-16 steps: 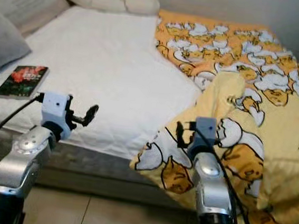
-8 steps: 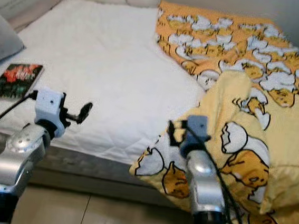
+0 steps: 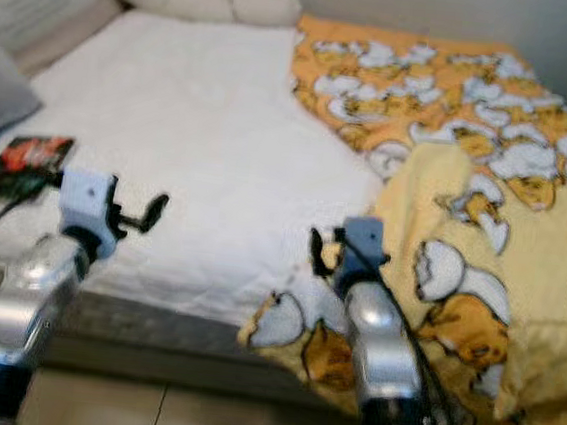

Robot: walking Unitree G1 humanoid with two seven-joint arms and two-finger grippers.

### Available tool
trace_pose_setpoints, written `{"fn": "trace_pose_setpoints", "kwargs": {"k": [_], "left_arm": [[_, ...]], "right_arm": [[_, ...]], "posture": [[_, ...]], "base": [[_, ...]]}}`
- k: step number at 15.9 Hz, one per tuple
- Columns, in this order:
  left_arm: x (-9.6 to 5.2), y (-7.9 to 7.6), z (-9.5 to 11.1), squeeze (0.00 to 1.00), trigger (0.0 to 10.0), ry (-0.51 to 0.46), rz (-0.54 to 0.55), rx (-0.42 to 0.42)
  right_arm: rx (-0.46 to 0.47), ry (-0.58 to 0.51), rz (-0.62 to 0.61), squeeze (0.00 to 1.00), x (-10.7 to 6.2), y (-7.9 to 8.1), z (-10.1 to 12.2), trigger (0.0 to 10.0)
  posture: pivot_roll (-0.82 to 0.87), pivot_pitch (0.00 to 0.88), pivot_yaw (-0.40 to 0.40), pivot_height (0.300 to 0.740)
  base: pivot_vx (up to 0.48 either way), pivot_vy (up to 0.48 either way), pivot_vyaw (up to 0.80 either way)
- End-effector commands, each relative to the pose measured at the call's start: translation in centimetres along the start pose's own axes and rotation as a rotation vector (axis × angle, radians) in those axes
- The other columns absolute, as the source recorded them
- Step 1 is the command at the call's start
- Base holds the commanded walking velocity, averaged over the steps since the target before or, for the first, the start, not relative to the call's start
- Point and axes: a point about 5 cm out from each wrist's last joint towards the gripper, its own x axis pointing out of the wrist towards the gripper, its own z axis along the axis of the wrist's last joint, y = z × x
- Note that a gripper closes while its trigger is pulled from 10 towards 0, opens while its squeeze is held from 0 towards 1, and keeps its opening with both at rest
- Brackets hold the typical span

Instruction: Clean up the room

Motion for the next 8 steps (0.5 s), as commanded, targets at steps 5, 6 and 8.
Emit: {"fn": "trace_pose_setpoints", "kwargs": {"k": [5, 6, 8], "left_arm": [[0.09, 0.17, 0.37, 0.00, 10.0, -0.005, -0.002, 0.010], [0.11, 0.12, 0.39, 0.00, 10.0, -0.005, -0.005, 0.011], [0.13, 0.05, 0.47, 0.00, 10.0, -0.006, -0.009, 0.012]], "right_arm": [[-0.027, -0.009, 0.013, 0.00, 0.23, 0.13, 0.40, 10.0], [-0.028, -0.007, 0.015, 0.00, 0.23, 0.08, 0.39, 10.0], [-0.026, -0.007, 0.015, 0.00, 0.21, 0.04, 0.39, 10.0]], "posture": [[0.08, 0.000, 0.006, 0.740], [0.08, 0.000, 0.004, 0.740], [0.09, 0.000, 0.003, 0.740]], "base": [[0.315, 0.000, 0.00], [0.315, 0.000, 0.80], [0.311, 0.000, 0.80]]}}
